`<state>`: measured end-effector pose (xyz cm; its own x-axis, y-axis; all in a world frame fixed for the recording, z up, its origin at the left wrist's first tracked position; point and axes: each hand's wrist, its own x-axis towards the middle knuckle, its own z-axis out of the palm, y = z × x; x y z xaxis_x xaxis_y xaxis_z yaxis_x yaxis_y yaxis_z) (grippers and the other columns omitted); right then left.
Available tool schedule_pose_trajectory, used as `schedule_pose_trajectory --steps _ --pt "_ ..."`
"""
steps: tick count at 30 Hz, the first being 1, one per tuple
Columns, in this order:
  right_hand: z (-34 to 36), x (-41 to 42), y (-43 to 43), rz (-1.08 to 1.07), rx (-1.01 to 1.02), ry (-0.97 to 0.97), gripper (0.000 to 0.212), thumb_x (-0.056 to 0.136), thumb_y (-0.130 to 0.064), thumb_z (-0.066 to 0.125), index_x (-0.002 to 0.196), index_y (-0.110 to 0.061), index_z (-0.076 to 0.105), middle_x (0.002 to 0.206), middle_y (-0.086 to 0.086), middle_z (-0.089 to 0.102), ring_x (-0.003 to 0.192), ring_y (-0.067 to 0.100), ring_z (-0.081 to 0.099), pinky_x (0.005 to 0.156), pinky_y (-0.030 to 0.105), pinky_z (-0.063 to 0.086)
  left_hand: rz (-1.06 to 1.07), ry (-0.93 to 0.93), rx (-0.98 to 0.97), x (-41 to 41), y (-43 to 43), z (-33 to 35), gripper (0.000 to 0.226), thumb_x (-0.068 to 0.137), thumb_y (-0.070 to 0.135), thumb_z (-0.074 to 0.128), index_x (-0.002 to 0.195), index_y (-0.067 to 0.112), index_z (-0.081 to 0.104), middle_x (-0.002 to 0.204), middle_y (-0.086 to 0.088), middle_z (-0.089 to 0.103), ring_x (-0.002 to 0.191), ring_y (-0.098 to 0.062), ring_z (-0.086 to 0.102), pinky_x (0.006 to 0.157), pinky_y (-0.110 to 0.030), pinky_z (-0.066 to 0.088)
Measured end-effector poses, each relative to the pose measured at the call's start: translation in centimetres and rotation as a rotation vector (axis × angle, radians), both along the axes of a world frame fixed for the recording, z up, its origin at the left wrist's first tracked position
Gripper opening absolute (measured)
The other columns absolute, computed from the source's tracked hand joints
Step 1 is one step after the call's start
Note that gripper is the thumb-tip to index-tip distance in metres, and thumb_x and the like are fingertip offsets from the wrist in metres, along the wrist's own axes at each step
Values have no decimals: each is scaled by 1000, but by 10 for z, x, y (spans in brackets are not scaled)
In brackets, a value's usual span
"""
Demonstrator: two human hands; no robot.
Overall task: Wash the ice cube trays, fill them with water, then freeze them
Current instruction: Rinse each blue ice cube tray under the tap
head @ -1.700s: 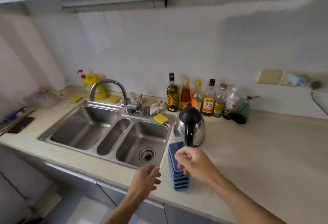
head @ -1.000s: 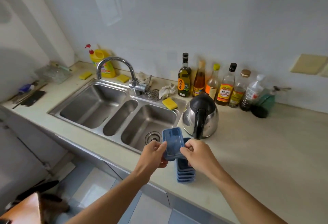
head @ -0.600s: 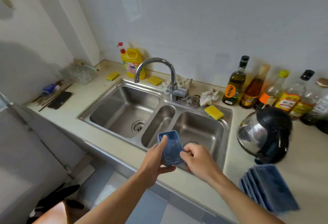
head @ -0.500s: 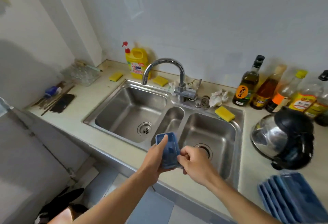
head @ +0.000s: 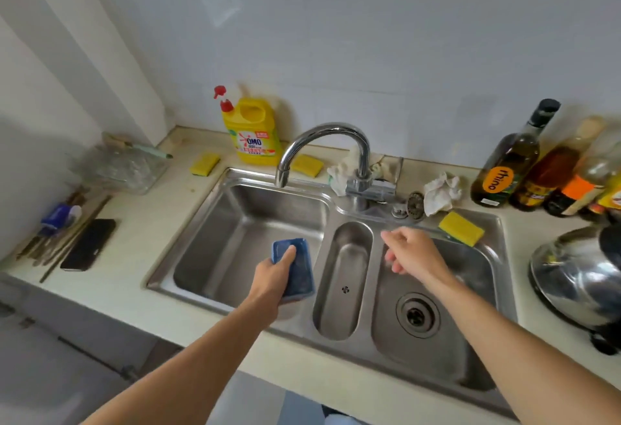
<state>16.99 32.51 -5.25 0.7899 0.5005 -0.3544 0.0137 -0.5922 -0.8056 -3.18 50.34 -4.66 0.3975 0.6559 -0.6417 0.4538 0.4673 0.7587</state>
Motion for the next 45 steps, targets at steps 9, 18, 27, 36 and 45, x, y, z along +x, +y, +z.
schedule_pose_trajectory --steps 9,18,27,36,45 --pt "-25 132 97 -187 -257 -79 67 98 -61 41 114 1 62 100 17 73 58 28 71 57 33 59 -25 40 42 44 87 -25 36 92 45 69 109 13 66 99 -12 74 83 -27 73 72 -42 64" --pt "-51 163 125 -182 -430 -123 37 101 -25 42 85 1 63 71 16 71 52 32 70 59 40 59 -31 6 23 75 127 -37 29 94 42 68 102 15 63 92 -8 72 78 -22 70 54 -28 57" --pt "-61 159 128 -129 -532 -209 38 101 -6 35 71 -5 59 78 19 71 68 33 67 48 30 39 -65 7 -33 86 148 -54 31 94 41 68 103 12 62 96 -12 71 83 -27 71 80 -42 62" --pt "-38 110 123 -374 -334 -291 48 99 -50 47 105 -4 56 93 12 65 84 33 64 71 40 48 -108 24 -97 101 162 -54 51 96 55 58 120 11 61 111 -13 71 99 -29 70 86 -44 59" --pt "-1 -14 187 253 -166 -120 57 92 -54 64 137 -22 48 132 0 59 116 16 59 87 33 49 -43 -114 -419 108 159 -39 57 101 61 40 122 12 62 115 -17 72 96 -35 73 74 -44 61"
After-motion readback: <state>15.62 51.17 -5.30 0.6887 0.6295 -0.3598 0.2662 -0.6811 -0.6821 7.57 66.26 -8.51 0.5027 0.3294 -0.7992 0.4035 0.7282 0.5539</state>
